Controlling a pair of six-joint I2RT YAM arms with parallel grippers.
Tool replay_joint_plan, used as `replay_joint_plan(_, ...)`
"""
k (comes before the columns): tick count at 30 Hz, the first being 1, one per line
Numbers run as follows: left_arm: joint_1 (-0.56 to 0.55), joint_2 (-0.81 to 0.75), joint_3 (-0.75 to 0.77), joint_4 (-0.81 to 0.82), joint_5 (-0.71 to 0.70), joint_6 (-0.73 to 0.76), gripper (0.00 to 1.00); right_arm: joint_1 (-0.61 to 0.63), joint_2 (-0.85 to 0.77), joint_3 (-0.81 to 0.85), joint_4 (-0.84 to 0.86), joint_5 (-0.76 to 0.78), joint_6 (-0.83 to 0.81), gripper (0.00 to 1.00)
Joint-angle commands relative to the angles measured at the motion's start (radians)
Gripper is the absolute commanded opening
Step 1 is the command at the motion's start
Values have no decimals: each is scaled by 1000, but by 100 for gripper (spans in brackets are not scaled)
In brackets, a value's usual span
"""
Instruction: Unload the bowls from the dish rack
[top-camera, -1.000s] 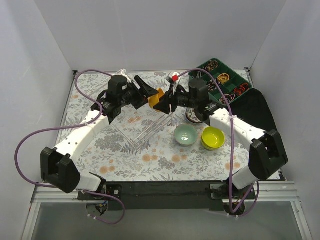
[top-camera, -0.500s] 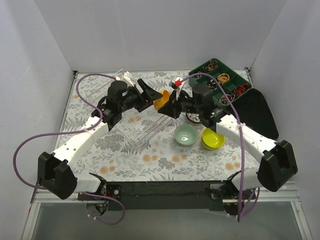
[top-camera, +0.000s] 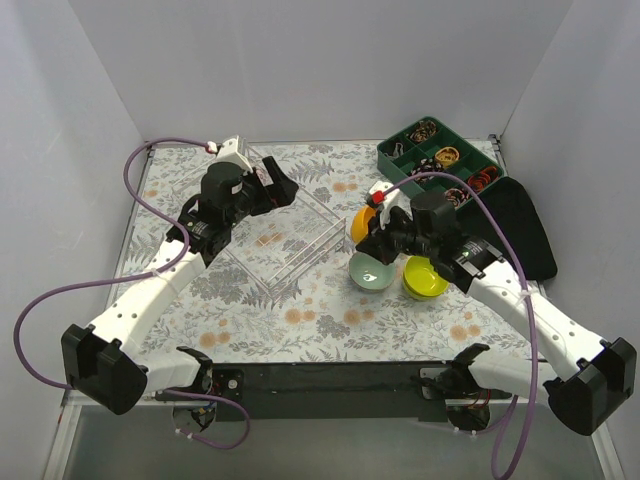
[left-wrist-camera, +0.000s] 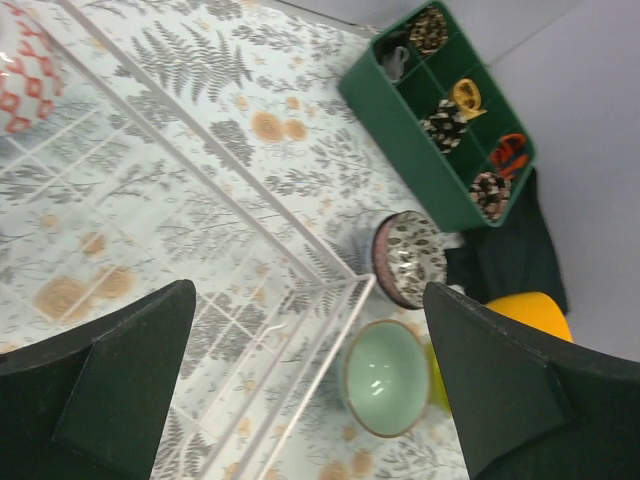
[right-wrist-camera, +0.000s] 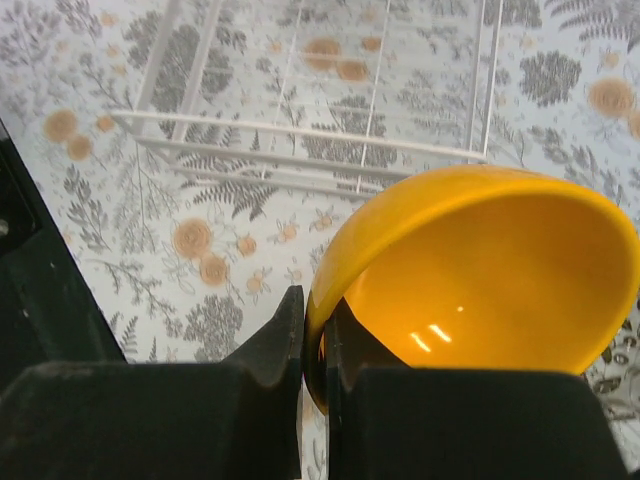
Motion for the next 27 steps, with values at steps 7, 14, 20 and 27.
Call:
replay_joint_plan(7, 1, -14, 8, -111, -132, 198, 98, 56, -64, -5, -283, 100, -60, 1)
replay_joint_plan(14, -1, -14, -17, -121, -145, 213, 98, 173, -92, -56, -392, 203, 36, 1)
replay_joint_plan(20, -1, -10, -29, -122, -139, 216, 98, 194, -133, -45, -481, 400, 194, 1)
replay_joint_plan(27, -1, -4, -34, -124, -124, 218, 98, 124, -92, 55, -588, 591, 234, 1)
